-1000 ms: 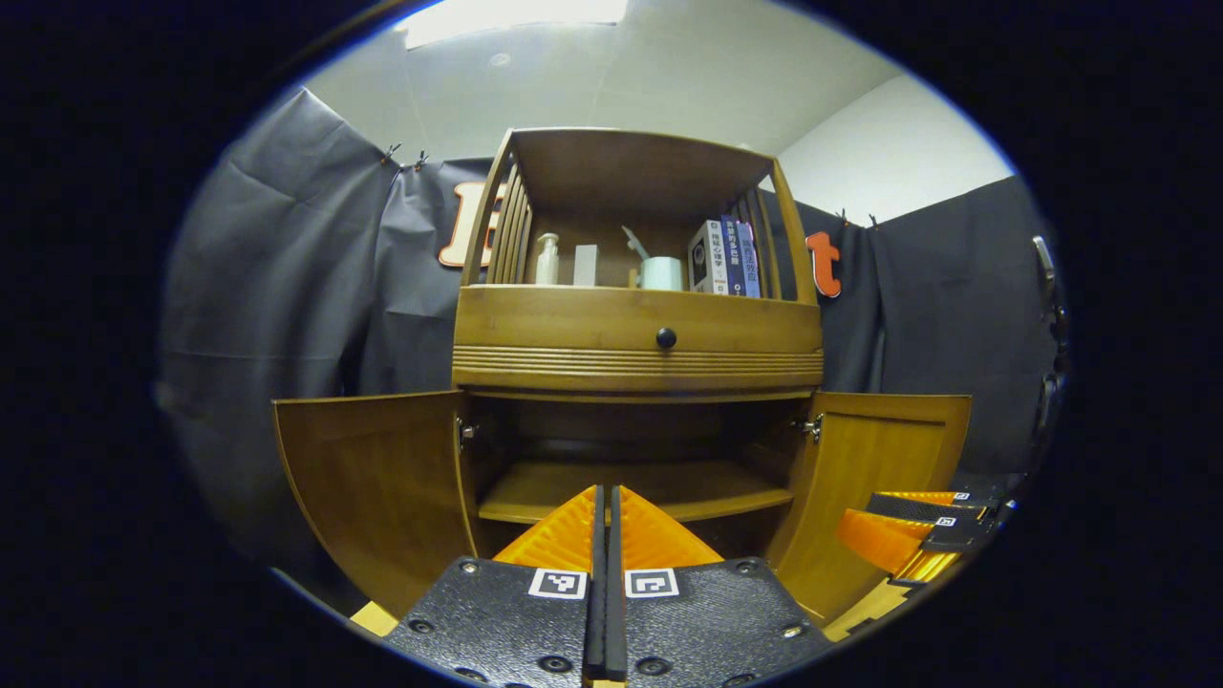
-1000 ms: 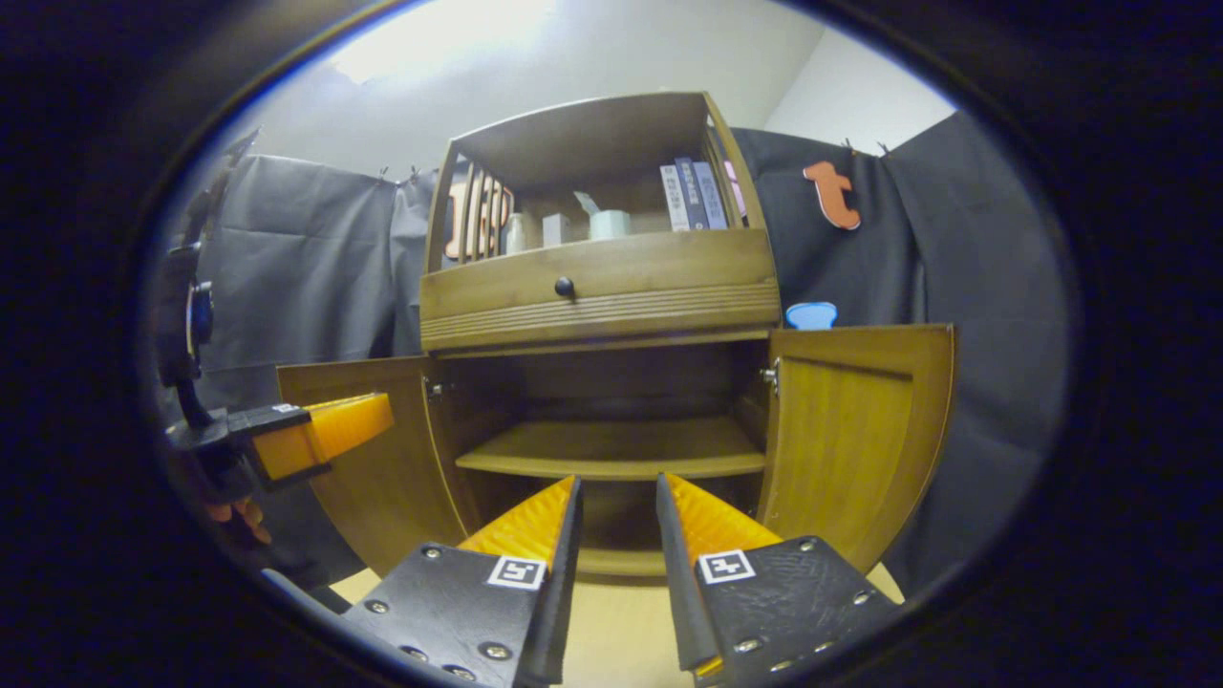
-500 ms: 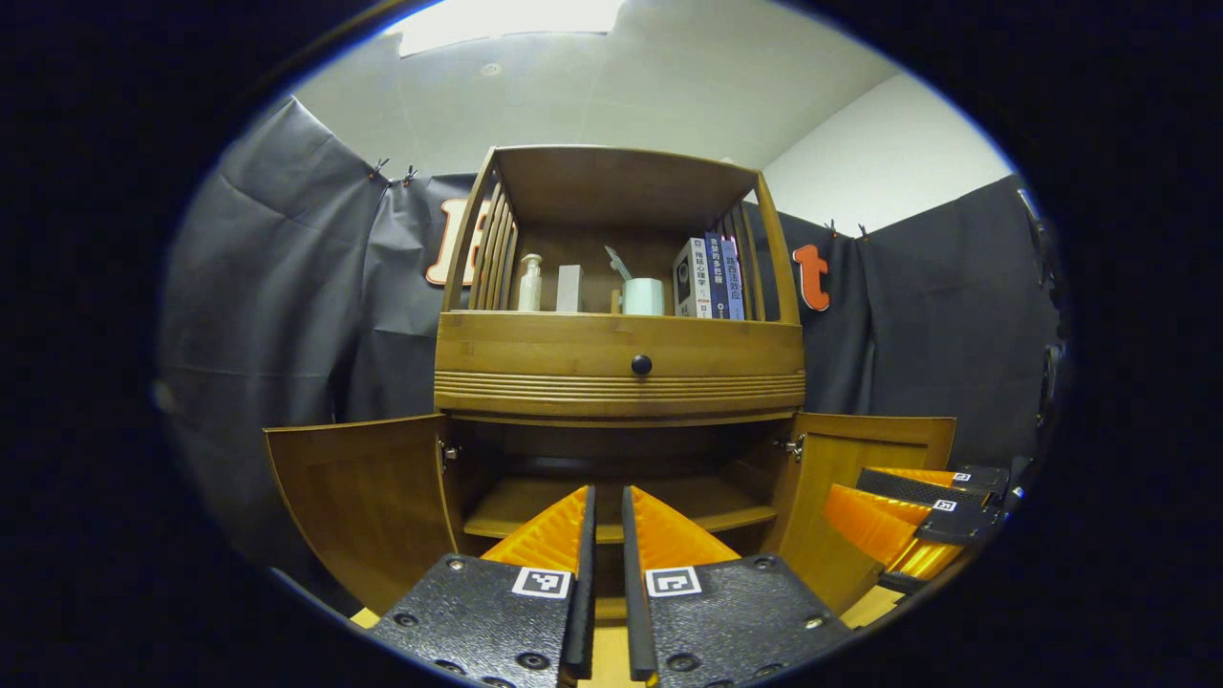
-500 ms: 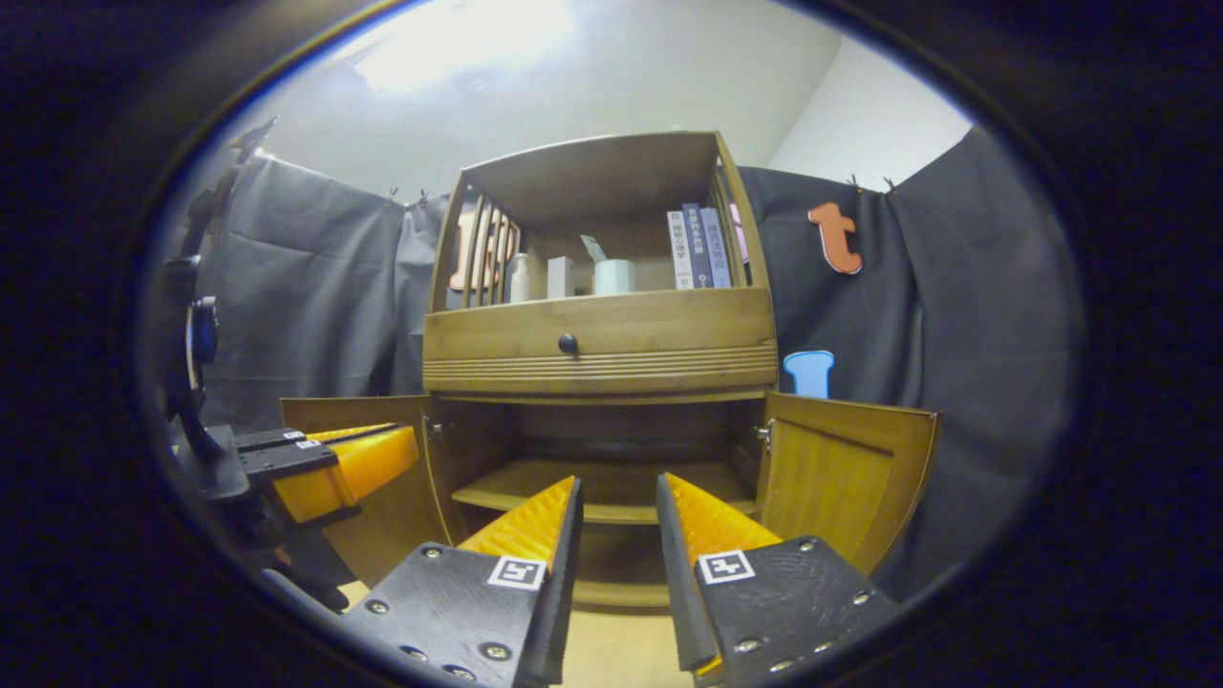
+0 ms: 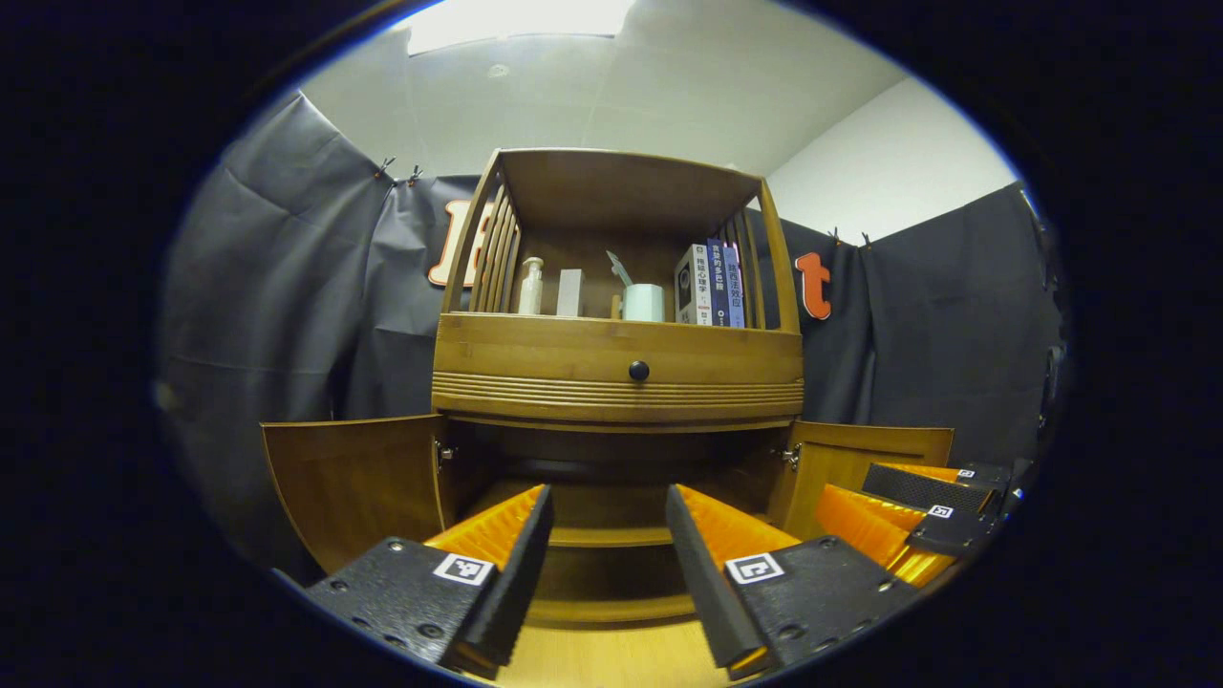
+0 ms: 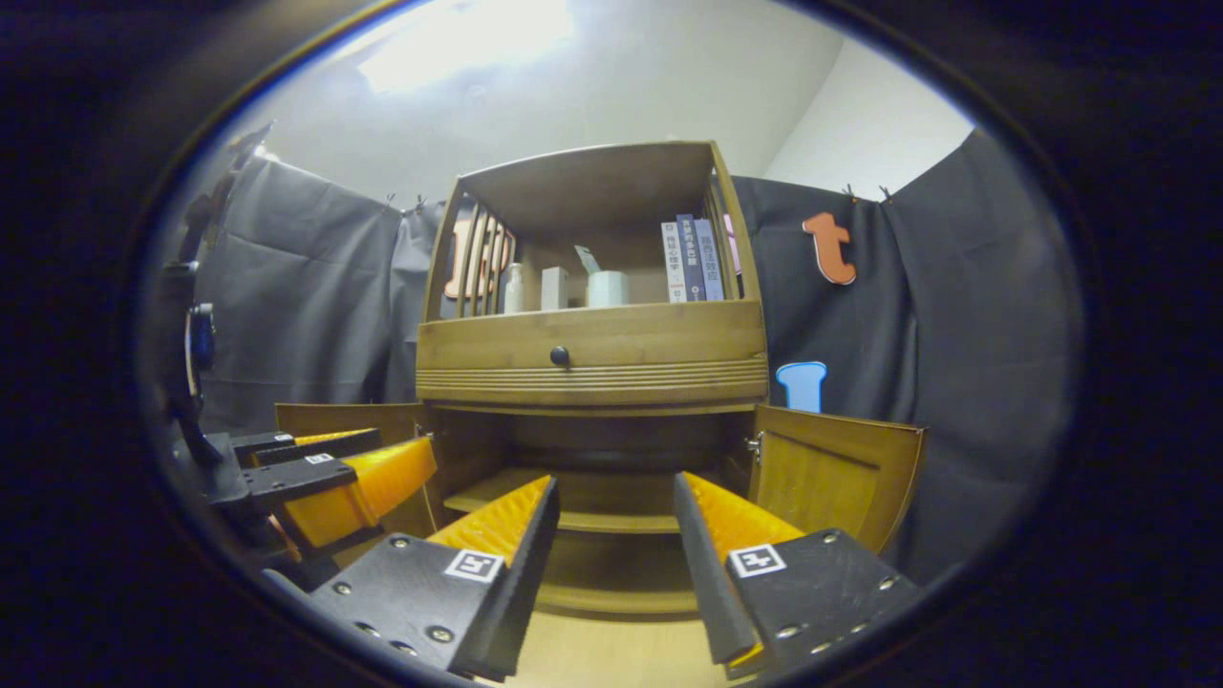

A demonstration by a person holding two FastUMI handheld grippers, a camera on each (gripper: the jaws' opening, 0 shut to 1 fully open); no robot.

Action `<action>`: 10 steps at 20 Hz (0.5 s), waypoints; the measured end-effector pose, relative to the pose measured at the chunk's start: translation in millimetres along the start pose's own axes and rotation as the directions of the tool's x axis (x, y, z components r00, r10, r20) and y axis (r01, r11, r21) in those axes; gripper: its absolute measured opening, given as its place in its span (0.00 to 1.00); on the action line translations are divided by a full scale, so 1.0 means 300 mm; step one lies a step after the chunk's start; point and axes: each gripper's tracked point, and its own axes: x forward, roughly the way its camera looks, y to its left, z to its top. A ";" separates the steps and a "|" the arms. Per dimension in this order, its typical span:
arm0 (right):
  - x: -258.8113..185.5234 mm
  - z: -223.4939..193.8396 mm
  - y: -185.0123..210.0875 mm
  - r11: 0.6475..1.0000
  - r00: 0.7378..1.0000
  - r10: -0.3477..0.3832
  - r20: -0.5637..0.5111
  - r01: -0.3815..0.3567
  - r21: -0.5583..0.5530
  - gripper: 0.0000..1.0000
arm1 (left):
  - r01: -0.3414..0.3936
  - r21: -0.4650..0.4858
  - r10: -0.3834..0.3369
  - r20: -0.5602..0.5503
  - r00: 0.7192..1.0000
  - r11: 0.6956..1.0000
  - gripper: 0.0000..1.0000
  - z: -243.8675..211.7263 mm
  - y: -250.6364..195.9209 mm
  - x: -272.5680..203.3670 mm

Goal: Open the right door of the double-door shoe cabinet with the right hand, and open the left door with the left hand.

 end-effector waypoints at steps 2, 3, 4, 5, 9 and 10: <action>0.000 -0.002 -0.009 1.000 1.000 -0.007 -0.001 0.007 0.003 0.74 | -0.009 -0.007 0.009 -0.003 1.000 1.000 0.87 -0.002 0.011 -0.009; 0.001 -0.001 -0.010 1.000 1.000 -0.008 0.001 0.008 0.004 0.74 | -0.008 -0.013 0.008 0.000 1.000 1.000 0.90 -0.004 0.008 -0.007; 0.001 0.002 -0.010 1.000 1.000 -0.009 0.002 0.009 0.003 0.74 | -0.009 -0.019 0.010 0.002 1.000 1.000 0.89 -0.003 0.008 -0.006; 0.002 0.002 -0.011 1.000 1.000 -0.011 0.003 0.011 0.002 0.74 | -0.011 -0.023 0.011 0.003 1.000 1.000 0.89 -0.003 0.012 -0.007; 0.006 -0.006 -0.002 1.000 1.000 -0.001 -0.001 0.001 0.007 0.69 | -0.022 -0.026 0.022 0.024 0.999 0.999 0.89 0.012 0.031 -0.011; 0.007 -0.008 -0.005 1.000 1.000 -0.005 -0.003 0.005 0.011 0.69 | -0.023 -0.024 0.024 0.030 0.999 0.999 0.94 0.015 0.036 -0.013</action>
